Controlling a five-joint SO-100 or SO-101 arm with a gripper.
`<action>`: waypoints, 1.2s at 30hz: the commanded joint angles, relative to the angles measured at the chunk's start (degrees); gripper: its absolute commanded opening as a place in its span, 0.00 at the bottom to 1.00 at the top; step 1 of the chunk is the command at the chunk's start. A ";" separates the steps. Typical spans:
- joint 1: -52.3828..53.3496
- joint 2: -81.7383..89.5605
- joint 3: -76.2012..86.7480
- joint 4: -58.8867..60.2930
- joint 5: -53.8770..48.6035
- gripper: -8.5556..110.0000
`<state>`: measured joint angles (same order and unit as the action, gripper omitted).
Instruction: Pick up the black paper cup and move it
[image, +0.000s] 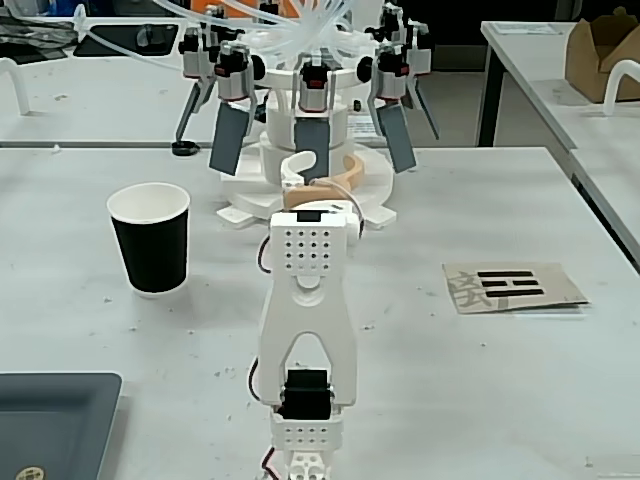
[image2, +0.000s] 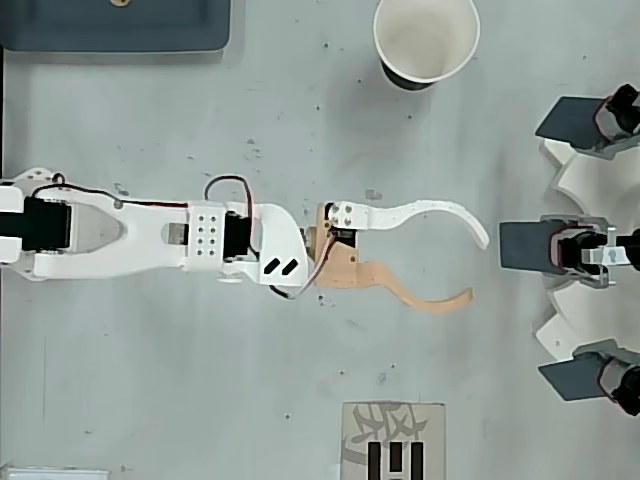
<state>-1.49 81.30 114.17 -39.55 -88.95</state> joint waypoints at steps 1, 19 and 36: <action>1.14 3.43 2.64 -7.38 -5.10 0.14; 1.14 9.40 10.81 -7.82 -5.19 0.14; 1.23 21.18 26.46 -10.55 -2.72 0.15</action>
<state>-0.62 98.17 139.83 -48.52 -92.11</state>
